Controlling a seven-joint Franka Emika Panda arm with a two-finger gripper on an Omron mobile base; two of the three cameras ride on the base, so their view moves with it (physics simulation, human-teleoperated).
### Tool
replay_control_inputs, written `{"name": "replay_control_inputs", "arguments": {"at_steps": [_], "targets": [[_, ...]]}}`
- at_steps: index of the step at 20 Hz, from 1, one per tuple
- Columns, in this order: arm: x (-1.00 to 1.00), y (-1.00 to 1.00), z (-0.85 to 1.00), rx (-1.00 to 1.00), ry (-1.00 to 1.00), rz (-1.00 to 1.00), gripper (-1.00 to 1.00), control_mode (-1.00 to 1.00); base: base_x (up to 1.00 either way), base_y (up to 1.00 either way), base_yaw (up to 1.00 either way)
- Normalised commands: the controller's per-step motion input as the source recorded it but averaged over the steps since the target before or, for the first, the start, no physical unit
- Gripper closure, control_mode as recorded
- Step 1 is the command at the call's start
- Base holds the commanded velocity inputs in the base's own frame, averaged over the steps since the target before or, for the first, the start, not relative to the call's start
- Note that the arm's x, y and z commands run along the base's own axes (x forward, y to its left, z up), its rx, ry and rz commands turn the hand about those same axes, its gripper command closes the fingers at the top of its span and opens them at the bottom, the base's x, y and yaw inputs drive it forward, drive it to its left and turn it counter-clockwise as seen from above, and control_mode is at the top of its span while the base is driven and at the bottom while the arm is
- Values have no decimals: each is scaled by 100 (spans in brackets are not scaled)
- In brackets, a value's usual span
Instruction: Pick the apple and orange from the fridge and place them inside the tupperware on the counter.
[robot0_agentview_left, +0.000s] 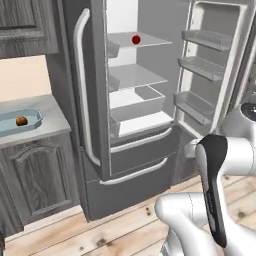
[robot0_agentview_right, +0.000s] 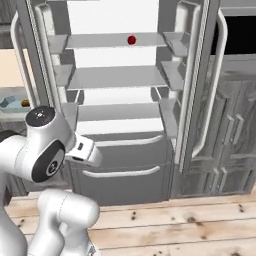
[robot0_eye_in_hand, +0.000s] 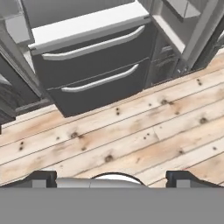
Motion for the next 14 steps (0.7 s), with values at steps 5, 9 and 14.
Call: {"name": "replay_control_inputs", "arguments": {"at_steps": [5, 9, 14], "targets": [[0, 0, 0, 0, 0, 0, -100, 100, 93, -33, 44], [0, 0, 0, 0, 0, 0, -100, 100, 78, -55, 35], [0, 0, 0, 0, 0, 0, -100, 100, 70, -49, 24]]}}
